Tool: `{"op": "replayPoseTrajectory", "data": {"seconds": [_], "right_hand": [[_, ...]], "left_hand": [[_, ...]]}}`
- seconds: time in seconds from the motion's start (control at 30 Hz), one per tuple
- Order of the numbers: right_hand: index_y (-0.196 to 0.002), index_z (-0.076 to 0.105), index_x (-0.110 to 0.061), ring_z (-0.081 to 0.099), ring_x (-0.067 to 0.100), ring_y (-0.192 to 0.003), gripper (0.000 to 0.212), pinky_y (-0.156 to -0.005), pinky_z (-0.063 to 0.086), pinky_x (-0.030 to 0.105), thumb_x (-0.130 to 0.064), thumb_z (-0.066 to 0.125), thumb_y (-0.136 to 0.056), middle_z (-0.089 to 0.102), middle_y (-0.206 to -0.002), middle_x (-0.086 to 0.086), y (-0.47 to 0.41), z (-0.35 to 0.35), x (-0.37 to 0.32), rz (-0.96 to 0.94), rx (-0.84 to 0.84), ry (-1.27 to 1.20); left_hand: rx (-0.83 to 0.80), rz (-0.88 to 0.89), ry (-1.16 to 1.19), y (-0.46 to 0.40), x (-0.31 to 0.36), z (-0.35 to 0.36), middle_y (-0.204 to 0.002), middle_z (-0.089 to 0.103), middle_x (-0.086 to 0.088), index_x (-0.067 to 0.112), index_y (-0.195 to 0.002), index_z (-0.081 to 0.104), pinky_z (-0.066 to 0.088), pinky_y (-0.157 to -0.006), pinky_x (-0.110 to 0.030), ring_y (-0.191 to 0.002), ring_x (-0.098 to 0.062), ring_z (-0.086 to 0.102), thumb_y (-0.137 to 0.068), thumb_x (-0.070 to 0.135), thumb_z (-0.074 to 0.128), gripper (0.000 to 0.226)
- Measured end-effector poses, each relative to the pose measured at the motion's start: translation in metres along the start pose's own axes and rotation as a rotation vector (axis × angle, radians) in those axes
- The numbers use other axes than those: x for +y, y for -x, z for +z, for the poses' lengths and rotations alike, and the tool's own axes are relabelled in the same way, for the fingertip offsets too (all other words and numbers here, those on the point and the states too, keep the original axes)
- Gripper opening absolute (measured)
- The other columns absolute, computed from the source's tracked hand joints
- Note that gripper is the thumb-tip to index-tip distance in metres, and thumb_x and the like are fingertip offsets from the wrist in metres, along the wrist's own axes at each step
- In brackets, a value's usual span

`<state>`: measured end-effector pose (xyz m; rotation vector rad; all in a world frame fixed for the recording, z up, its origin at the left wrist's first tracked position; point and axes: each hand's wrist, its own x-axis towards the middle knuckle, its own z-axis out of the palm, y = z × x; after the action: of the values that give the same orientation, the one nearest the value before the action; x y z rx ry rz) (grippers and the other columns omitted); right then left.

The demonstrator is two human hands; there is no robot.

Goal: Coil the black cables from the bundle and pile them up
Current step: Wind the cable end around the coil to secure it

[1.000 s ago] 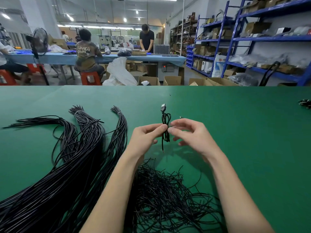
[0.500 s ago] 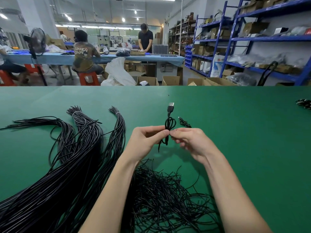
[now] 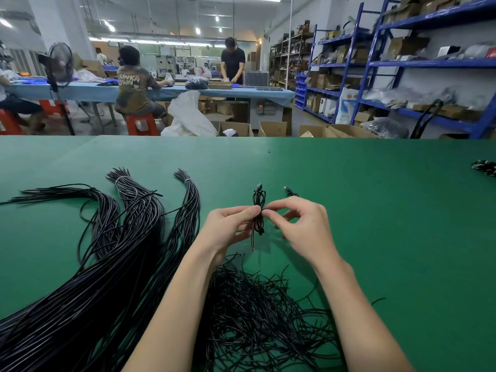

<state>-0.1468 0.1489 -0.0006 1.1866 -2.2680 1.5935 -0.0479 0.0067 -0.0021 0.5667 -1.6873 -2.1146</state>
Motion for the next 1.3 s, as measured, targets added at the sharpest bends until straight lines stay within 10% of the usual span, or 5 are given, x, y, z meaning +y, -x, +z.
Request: {"op": "replayPoseTrajectory", "data": {"seconds": [0.23, 0.4, 0.83, 1.1, 1.3], "right_hand": [[-0.075, 0.078, -0.022, 0.056, 0.007, -0.050, 0.016, -0.051, 0.048, 0.022, -0.024, 0.075, -0.091, 0.068, -0.060, -0.005, -0.002, 0.001, -0.007, 0.200, -0.122, -0.127], [-0.080, 0.072, -0.003, 0.052, 0.003, -0.048, 0.009, -0.038, 0.040, 0.010, -0.009, 0.071, -0.087, 0.061, -0.067, 0.002, -0.005, -0.002, -0.017, 0.877, -0.313, -1.049], [-0.082, 0.080, -0.023, 0.066, 0.008, -0.068, 0.003, -0.065, 0.049, 0.013, -0.023, 0.082, -0.085, 0.073, -0.075, -0.016, -0.001, 0.002, -0.013, -0.110, 0.025, 0.036], [-0.078, 0.073, -0.003, 0.049, 0.002, -0.045, 0.012, -0.039, 0.039, 0.009, -0.006, 0.071, -0.090, 0.060, -0.061, 0.001, -0.005, 0.008, -0.015, 0.876, -0.066, -1.000], [-0.092, 0.077, -0.025, 0.070, 0.007, -0.065, 0.012, -0.057, 0.056, 0.021, -0.024, 0.084, -0.083, 0.076, -0.087, -0.012, -0.002, -0.003, -0.009, 0.134, -0.022, -0.177]], "left_hand": [[-0.052, 0.109, -0.128, -0.002, 0.000, -0.007, -0.101, 0.078, -0.001, 0.016, -0.103, 0.078, 0.056, -0.081, -0.023, -0.098, -0.009, 0.072, -0.086, 0.025, 0.076, 0.019], [-0.020, 0.283, -0.227, -0.001, 0.000, -0.003, -0.094, 0.079, 0.004, 0.023, -0.096, 0.078, 0.057, -0.078, -0.019, -0.095, -0.008, 0.073, -0.087, 0.022, 0.077, 0.010], [-0.018, 0.116, -0.018, -0.004, -0.001, -0.005, -0.098, 0.078, -0.010, 0.006, -0.103, 0.078, 0.058, -0.083, -0.026, -0.090, -0.014, 0.073, -0.088, 0.020, 0.074, 0.021], [0.077, 0.335, -0.222, -0.002, -0.004, 0.008, -0.089, 0.079, 0.007, 0.023, -0.093, 0.079, 0.055, -0.076, -0.016, -0.090, -0.004, 0.073, -0.084, 0.020, 0.080, 0.009], [0.021, 0.046, 0.037, -0.003, -0.002, 0.005, -0.089, 0.078, -0.008, 0.007, -0.098, 0.077, 0.056, -0.069, -0.021, -0.077, -0.013, 0.071, -0.087, 0.019, 0.075, 0.016]]}}
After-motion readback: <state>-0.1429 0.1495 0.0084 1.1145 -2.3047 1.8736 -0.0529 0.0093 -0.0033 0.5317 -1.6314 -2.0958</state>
